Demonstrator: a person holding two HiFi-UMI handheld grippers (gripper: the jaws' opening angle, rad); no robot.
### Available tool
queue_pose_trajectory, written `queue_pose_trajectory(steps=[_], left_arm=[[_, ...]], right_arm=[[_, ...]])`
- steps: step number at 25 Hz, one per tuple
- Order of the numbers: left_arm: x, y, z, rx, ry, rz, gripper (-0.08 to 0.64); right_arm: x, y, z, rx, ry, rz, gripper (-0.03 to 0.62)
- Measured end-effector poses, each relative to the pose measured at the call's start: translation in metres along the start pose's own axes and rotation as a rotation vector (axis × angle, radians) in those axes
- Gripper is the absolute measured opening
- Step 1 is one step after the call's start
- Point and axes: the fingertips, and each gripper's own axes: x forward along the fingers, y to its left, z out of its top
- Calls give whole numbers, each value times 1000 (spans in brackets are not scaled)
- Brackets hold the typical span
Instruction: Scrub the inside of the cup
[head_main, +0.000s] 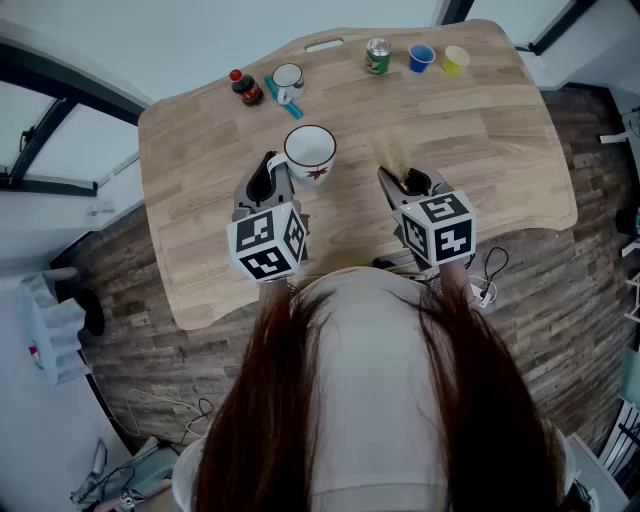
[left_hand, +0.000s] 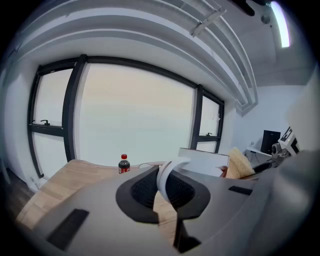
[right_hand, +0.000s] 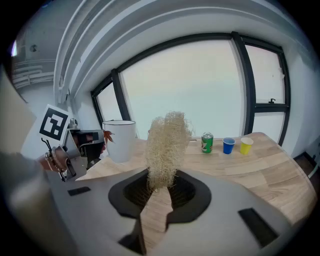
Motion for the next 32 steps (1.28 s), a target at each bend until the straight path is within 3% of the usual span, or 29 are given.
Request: queue_pose_trajectory(steps=[10, 22, 32], left_arm=[[-3, -4, 7, 59, -13, 0, 23], [-11, -6, 7, 342, 9, 31, 23], [-10, -16, 8, 445, 31, 7, 23]], right_arm=[[-3, 3, 1, -10, 4, 13, 86], [-3, 29, 13, -61, -15, 113, 87], [-2, 46, 17, -296, 21, 109, 87]])
